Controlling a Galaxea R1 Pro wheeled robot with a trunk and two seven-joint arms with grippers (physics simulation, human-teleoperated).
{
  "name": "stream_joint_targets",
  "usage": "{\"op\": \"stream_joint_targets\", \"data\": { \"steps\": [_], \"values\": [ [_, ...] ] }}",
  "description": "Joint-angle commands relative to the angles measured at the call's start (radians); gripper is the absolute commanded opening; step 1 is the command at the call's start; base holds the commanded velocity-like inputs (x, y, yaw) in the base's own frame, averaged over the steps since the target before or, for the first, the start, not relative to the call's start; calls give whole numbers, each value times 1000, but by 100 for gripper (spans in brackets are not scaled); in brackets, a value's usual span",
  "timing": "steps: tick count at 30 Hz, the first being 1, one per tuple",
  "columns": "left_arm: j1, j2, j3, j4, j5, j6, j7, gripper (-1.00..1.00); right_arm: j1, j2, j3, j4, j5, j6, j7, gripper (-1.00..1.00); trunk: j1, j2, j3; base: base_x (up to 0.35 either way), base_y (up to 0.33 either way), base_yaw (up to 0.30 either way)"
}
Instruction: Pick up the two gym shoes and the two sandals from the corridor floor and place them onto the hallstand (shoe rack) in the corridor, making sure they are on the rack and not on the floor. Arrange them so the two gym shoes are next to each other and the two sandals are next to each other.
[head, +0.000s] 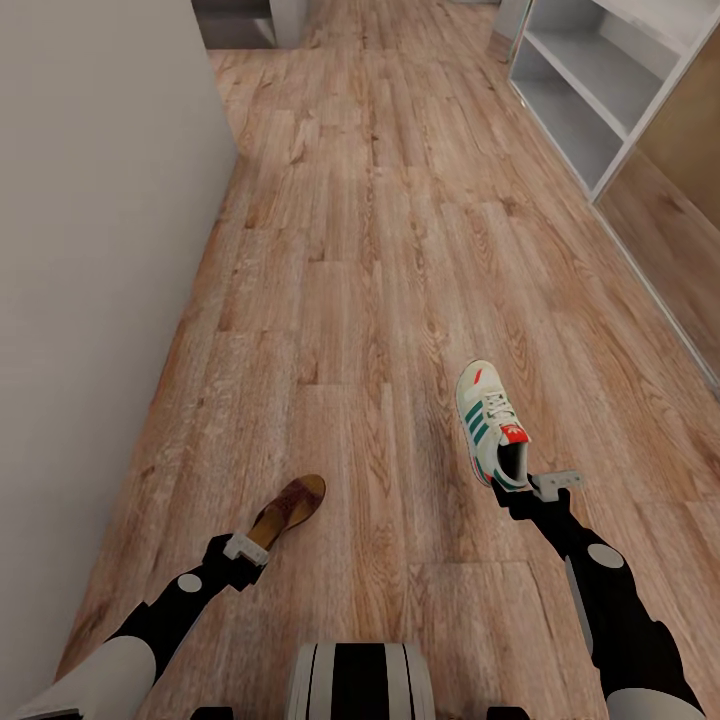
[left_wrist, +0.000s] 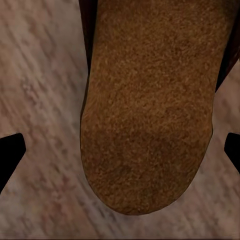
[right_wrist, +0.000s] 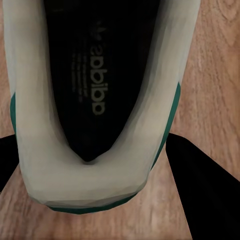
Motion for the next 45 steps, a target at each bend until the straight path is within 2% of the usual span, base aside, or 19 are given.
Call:
{"op": "stream_joint_targets", "data": {
  "steps": [1,4,8,45],
  "values": [
    [0,-1,9,0,-9,-5,-6,100,-1,0,-2,-2,5,4,7,-100,0,-1,-5,0,0,0],
    [0,-1,8,0,-9,-5,-5,100,-1,0,-2,-2,5,4,7,-100,2,-1,-19,0,0,0],
    [0,-2,8,-1,-9,-5,-5,100,-1,0,-2,-2,4,4,7,-100,2,-1,-21,0,0,0],
    [0,-4,8,0,-10,-6,-5,100,-1,0,-2,-2,6,5,7,-100,2,-1,-22,15,-8,0]
  ]
}}
